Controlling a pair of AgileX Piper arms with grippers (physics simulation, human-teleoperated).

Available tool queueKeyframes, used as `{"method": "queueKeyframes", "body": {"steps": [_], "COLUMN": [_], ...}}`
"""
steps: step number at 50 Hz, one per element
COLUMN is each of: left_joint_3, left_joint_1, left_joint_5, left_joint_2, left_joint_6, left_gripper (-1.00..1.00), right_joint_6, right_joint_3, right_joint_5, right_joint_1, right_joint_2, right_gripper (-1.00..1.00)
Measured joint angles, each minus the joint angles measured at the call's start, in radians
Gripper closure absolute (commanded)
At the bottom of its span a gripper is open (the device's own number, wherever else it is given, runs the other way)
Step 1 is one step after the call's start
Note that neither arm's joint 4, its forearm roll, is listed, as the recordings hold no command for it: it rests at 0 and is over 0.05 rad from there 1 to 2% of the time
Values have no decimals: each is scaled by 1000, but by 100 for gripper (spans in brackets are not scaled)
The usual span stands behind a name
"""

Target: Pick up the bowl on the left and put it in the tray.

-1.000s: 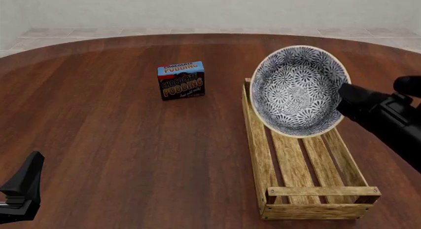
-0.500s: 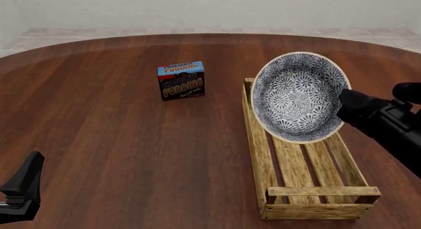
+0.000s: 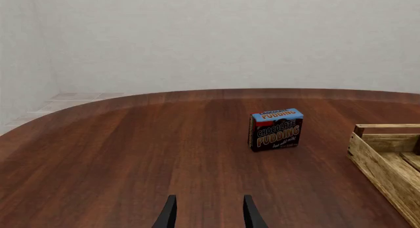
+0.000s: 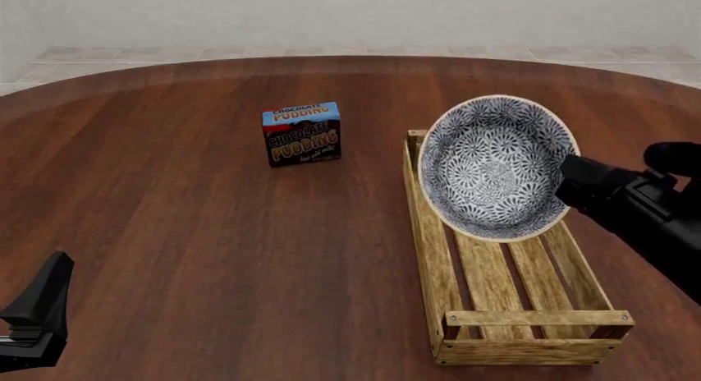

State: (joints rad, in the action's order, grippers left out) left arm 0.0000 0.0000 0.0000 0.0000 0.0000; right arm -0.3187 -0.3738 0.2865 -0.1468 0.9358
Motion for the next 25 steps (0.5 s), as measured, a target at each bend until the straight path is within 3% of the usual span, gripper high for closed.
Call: {"method": "queueKeyframes", "body": {"steps": [25], "left_joint_3": [0], "left_joint_1": [0], "left_joint_5": [0], "left_joint_2": [0], "left_joint_6": [0], "left_gripper": [-100], "right_joint_6": [2], "right_joint_3": [8], "right_joint_5": [0], "right_joint_1": [7], "right_joint_2": [5], "right_gripper": [100]}}
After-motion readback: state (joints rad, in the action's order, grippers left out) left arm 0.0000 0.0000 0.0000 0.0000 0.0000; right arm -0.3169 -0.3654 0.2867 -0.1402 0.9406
